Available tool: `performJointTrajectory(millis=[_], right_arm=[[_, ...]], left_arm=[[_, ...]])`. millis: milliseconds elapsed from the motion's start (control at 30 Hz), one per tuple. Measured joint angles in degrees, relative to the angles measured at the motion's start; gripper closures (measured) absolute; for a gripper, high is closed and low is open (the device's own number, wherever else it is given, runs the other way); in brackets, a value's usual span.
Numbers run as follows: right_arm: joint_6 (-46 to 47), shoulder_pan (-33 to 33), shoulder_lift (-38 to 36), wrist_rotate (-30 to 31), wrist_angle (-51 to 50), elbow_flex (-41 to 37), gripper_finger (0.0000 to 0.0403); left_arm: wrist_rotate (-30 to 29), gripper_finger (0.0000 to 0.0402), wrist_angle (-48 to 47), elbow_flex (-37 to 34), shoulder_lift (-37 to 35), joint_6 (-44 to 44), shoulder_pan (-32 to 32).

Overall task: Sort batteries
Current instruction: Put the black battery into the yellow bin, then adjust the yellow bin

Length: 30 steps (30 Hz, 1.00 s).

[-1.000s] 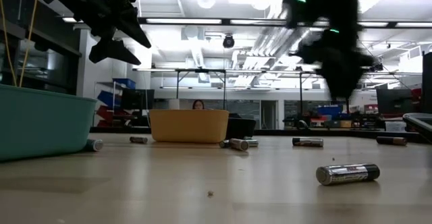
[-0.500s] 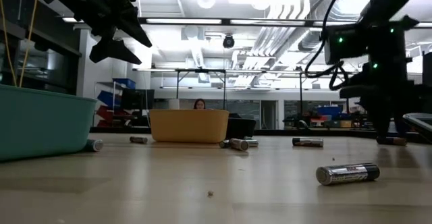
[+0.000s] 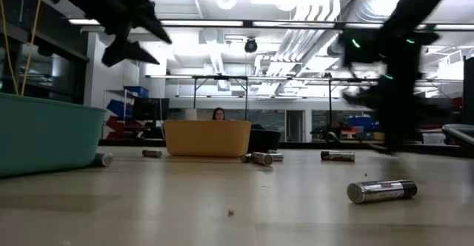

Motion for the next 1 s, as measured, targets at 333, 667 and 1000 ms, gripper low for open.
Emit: performJointTrajectory(millis=[333,667,1000], right_arm=[[-4.8,2.9,6.5,-1.5,24.1,16.0,0.0385],[-15.5,7.8,28.9,-7.2,22.7,38.9,0.0354],[-19.0,6.4,33.3,-10.3,11.8,47.3,0.0244]], left_arm=[[0.4,0.0161,15.4,0.0,-0.3,7.5,-0.9],[2.4,0.0161,11.8,0.0,-5.3,7.6,-0.9],[3.2,0.0161,-2.4,0.0,-11.4,9.5,-1.0]])
